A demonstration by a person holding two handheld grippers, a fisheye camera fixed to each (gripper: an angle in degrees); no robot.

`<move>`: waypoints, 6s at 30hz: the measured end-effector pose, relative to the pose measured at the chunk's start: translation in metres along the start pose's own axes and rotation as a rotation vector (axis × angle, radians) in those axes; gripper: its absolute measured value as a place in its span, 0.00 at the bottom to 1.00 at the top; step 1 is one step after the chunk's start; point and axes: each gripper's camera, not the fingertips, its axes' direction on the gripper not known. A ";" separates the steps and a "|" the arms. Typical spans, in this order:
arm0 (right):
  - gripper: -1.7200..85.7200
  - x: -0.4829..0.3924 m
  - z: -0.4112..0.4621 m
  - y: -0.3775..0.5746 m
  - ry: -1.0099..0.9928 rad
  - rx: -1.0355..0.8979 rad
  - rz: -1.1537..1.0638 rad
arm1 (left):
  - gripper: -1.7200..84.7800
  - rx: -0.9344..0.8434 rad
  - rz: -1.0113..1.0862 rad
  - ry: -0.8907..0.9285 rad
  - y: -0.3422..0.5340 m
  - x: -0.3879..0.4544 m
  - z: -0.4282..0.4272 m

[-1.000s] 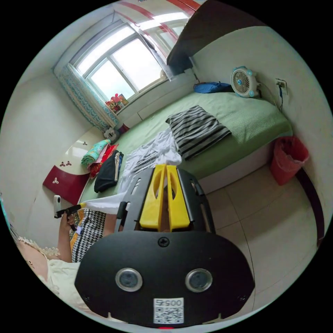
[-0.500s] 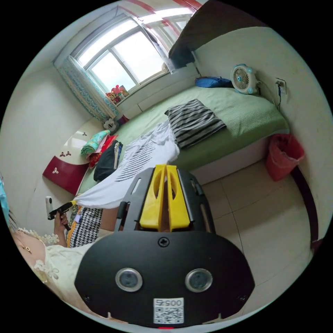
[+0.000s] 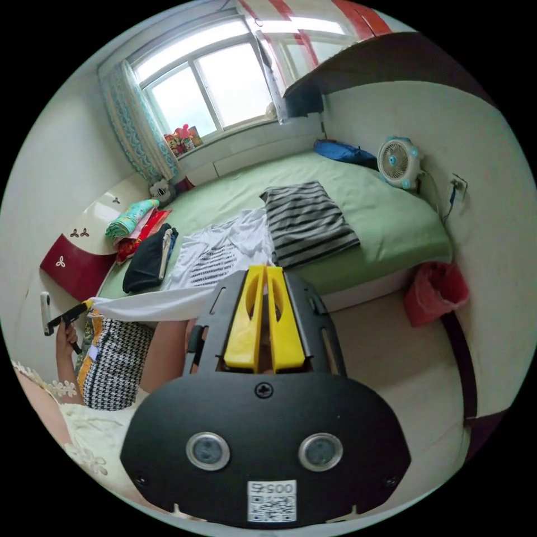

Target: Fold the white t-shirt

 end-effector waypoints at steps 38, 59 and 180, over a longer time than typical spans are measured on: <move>0.14 -0.053 0.335 -0.066 0.073 -0.242 -0.201 | 0.20 -0.222 0.049 -0.013 -0.146 -0.029 0.341; 0.00 -0.035 0.353 -0.077 0.080 -0.210 -0.267 | 0.03 -0.294 0.085 -0.113 -0.182 0.043 0.431; 0.12 -0.281 0.697 -0.366 -0.044 -0.553 -0.405 | 0.10 -0.189 -0.235 0.089 -0.103 -0.019 0.390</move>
